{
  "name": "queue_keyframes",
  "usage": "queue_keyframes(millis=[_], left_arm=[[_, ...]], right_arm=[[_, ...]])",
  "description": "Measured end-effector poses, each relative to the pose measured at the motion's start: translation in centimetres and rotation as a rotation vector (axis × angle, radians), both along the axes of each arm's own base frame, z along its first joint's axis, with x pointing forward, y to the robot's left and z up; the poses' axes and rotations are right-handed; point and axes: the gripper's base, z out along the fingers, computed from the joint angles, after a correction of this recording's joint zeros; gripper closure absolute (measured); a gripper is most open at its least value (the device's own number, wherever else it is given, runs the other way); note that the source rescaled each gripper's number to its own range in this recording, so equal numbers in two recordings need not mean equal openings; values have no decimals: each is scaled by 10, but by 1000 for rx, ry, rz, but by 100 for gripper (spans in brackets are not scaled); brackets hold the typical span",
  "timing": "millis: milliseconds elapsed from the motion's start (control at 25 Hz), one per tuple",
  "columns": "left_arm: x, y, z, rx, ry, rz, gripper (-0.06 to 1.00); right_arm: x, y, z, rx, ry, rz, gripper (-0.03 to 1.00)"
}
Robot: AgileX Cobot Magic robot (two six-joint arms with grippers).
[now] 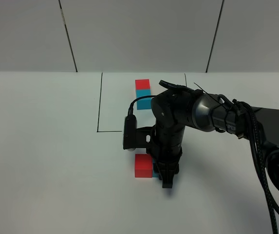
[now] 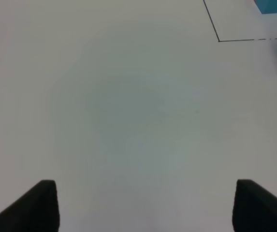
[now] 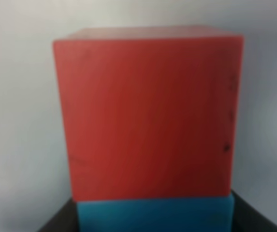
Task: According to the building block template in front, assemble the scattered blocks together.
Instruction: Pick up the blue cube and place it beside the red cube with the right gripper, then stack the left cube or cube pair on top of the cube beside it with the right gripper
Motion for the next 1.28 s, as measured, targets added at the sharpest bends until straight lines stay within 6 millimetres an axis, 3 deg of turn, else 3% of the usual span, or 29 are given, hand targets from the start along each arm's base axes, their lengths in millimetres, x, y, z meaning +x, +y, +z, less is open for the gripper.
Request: queue_keyframes(millis=[120, 200, 280, 360, 520, 600, 760, 880, 960, 1000, 1120, 1280], left_arm=[[0, 0, 0, 0, 0, 0, 33], [0, 0, 0, 0, 0, 0, 33], [0, 0, 0, 0, 0, 0, 33], [0, 0, 0, 0, 0, 0, 33], [0, 0, 0, 0, 0, 0, 33], [0, 0, 0, 0, 0, 0, 33], [0, 0, 0, 0, 0, 0, 33], [0, 0, 0, 0, 0, 0, 33], [0, 0, 0, 0, 0, 0, 33], [0, 0, 0, 0, 0, 0, 33], [0, 0, 0, 0, 0, 0, 33], [0, 0, 0, 0, 0, 0, 33]], right_arm=[[0, 1, 1, 10, 3, -9, 97], [-1, 1, 2, 19, 4, -16, 92], [-1, 2, 5, 29, 4, -24, 72], [-2, 3, 11, 38, -3, -36, 47], [-5, 1, 33, 56, -8, -113, 1], [-9, -2, 53, 71, -14, -169, -3], [-18, -16, 118, 167, -76, -399, -3], [-23, -53, 170, 272, -207, -637, -3], [-32, -90, 203, 363, -350, -807, -3], [-38, -109, 210, 400, -410, -885, -3], [-78, -167, 237, 551, -599, -1140, -3], [-146, -217, 240, 681, -764, -1354, -3]])
